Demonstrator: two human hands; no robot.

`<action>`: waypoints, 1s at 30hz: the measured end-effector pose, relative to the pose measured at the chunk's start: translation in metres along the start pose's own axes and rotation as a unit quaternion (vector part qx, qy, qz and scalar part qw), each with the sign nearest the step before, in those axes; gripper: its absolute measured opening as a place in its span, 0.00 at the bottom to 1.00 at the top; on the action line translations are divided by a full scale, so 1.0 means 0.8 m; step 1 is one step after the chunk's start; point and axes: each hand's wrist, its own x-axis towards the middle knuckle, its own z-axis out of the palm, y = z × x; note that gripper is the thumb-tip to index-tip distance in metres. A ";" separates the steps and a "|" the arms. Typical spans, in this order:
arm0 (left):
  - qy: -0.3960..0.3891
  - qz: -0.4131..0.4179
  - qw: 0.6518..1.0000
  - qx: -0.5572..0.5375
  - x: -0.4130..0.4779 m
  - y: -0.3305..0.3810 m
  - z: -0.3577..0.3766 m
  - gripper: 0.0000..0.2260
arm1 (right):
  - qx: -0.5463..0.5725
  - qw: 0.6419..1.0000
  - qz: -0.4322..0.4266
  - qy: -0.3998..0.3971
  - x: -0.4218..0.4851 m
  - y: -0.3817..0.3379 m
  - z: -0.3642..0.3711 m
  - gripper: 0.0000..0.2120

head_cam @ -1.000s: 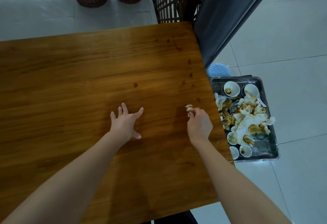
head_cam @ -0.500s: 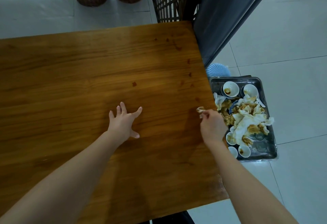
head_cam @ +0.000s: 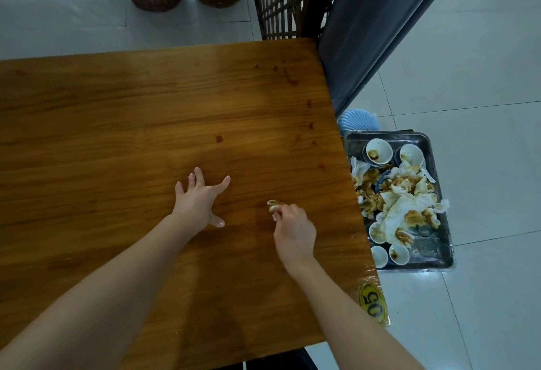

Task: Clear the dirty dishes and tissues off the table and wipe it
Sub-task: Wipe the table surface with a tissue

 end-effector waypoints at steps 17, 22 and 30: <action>-0.001 -0.020 1.000 -0.012 -0.006 0.007 -0.006 0.50 | 0.012 0.987 0.125 0.096 0.110 0.053 -0.053 0.07; -0.005 -0.017 1.000 -0.014 -0.008 0.007 -0.008 0.49 | -0.022 0.999 0.001 0.040 0.075 0.042 -0.035 0.06; -0.003 -0.012 1.000 -0.022 -0.006 0.004 -0.004 0.50 | -0.025 0.997 0.031 0.065 0.152 0.055 -0.064 0.07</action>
